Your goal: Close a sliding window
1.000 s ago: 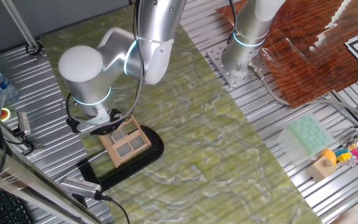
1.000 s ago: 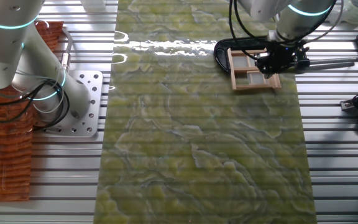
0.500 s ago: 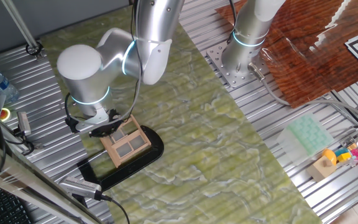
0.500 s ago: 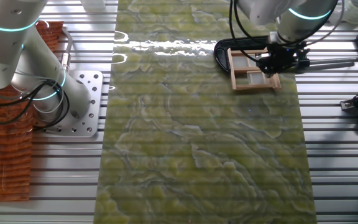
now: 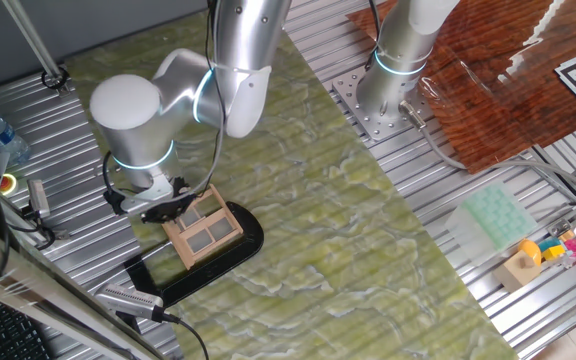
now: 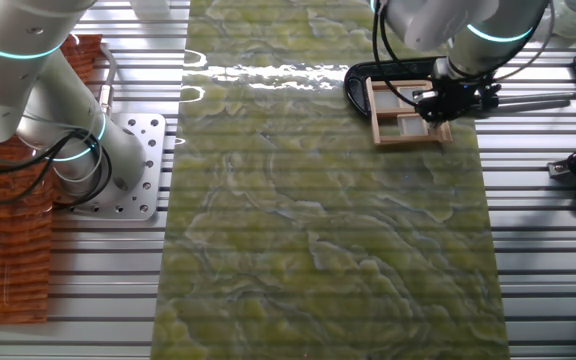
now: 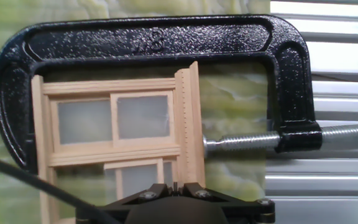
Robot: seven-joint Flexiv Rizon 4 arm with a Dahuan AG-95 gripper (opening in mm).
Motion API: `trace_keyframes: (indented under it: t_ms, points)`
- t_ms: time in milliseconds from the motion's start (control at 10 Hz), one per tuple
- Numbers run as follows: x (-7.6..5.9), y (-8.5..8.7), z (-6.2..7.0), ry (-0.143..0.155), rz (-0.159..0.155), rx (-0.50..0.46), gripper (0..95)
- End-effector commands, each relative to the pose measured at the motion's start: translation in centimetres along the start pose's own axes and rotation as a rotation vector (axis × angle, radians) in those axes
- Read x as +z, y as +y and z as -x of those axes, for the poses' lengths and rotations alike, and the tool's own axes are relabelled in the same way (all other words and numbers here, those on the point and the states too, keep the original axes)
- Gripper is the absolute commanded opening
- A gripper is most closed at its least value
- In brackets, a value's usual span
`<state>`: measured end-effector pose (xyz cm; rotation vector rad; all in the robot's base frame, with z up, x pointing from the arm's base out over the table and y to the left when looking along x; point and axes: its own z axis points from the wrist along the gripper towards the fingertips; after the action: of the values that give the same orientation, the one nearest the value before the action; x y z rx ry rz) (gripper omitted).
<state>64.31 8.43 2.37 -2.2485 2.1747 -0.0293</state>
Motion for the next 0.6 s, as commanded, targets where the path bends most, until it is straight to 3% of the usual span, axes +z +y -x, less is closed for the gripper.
trace_keyframes:
  t_ms: [100,600]
  points:
    - [0.23,-0.1,0.22,-0.004,-0.004,0.01,0.0]
    - [0.12,0.02,0.36,-0.004,-0.002,0.012,0.0]
